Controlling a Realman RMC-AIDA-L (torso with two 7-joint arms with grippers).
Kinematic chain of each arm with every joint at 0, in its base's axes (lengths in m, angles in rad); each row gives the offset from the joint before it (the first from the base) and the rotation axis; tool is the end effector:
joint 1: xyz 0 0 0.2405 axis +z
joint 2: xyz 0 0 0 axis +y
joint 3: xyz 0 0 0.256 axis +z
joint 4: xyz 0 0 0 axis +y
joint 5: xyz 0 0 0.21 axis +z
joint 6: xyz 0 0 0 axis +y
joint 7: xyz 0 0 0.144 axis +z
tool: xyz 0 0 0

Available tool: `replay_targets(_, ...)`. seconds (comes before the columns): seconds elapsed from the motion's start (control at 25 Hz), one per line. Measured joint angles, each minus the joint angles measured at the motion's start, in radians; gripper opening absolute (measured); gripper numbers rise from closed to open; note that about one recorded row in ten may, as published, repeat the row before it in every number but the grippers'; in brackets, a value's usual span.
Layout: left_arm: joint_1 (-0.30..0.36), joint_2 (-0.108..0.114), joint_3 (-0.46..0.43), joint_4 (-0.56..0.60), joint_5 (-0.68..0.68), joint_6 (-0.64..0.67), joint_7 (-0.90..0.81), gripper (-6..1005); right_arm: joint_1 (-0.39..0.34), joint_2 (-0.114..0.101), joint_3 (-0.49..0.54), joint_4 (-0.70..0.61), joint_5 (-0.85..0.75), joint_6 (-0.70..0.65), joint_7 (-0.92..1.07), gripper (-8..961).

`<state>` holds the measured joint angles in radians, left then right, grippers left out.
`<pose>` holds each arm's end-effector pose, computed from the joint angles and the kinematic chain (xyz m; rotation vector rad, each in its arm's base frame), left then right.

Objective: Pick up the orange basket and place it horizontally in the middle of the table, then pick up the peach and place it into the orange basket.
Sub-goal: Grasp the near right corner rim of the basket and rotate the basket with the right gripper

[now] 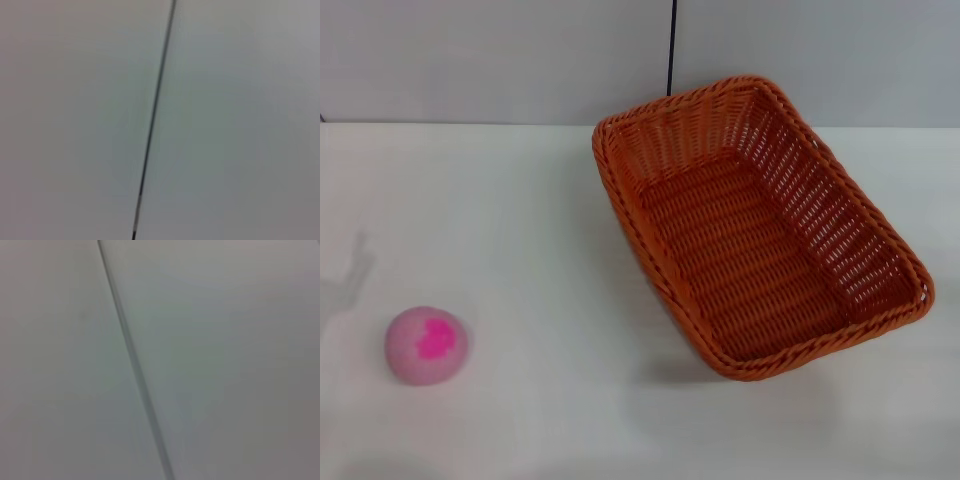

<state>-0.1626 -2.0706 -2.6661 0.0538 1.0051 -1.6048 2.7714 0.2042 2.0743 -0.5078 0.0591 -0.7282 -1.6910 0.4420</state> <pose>-0.3818 0.2027 0.0204 -1.4260 -0.5974 -0.8344 0.3812 0.2111 0.0534 -1.1703 0.5533 0.9452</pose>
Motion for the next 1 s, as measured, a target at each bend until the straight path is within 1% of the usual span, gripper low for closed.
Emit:
replay_targets(0.04, 0.002, -0.001, 0.010, -0.002, 0.000, -0.004, 0.033, 840, 0.000, 0.000, 0.000, 0.000, 0.000, 0.000, 0.000, 730)
replay_targets(0.12, 0.002, -0.003, 0.019, 0.003, 0.001, -0.012, 0.092, 840, -0.015, -0.001, -0.021, -0.039, -0.068, 0.009, 0.040, 730)
replay_targets(0.2, 0.003, -0.004, 0.022, 0.011, 0.001, -0.019, 0.140, 840, -0.024, -0.001, -0.021, -0.071, -0.116, 0.028, 0.079, 730)
replay_targets(0.28, 0.003, -0.005, 0.022, 0.018, 0.001, -0.027, 0.160, 840, -0.025, 0.000, -0.017, -0.073, -0.117, 0.033, 0.080, 730)
replay_targets(0.44, 0.006, -0.004, 0.023, 0.027, 0.001, -0.045, 0.145, 840, -0.027, 0.001, -0.003, -0.073, -0.116, 0.046, 0.078, 730)
replay_targets(0.6, 0.015, 0.003, 0.044, 0.026, 0.001, -0.070, 0.056, 839, -0.025, 0.001, 0.005, -0.073, -0.116, 0.058, 0.077, 730)
replay_targets(0.68, 0.023, 0.008, 0.087, -0.011, 0.001, -0.077, -0.027, 839, -0.023, 0.002, 0.010, -0.074, -0.116, 0.061, 0.077, 730)
replay_targets(0.76, 0.036, 0.009, 0.143, -0.072, 0.002, -0.078, -0.115, 839, -0.021, 0.003, 0.013, -0.074, -0.116, 0.063, 0.077, 731)
replay_targets(0.8, 0.036, 0.009, 0.143, -0.072, 0.002, -0.078, -0.115, 839, -0.020, 0.003, 0.013, -0.074, -0.116, 0.064, 0.077, 731)
replay_targets(0.84, 0.048, 0.010, 0.182, -0.121, 0.001, -0.078, -0.169, 839, -0.020, 0.003, 0.013, -0.074, -0.116, 0.064, 0.077, 731)
replay_targets(0.88, 0.069, 0.015, 0.257, -0.205, 0.003, -0.078, -0.258, 839, -0.020, 0.003, 0.013, -0.074, -0.116, 0.064, 0.077, 731)
replay_targets(0.92, 0.074, 0.017, 0.274, -0.224, 0.003, -0.078, -0.272, 839, -0.019, 0.003, 0.013, -0.074, -0.116, 0.064, 0.077, 731)
replay_targets(0.96, 0.093, 0.025, 0.335, -0.287, 0.004, -0.077, -0.327, 839, -0.019, 0.002, 0.012, -0.074, -0.116, 0.065, 0.077, 731)
replay_targets(1.0, 0.115, 0.040, 0.403, -0.362, 0.006, -0.073, -0.389, 839, -0.019, 0.002, 0.012, -0.074, -0.116, 0.065, 0.077, 731)
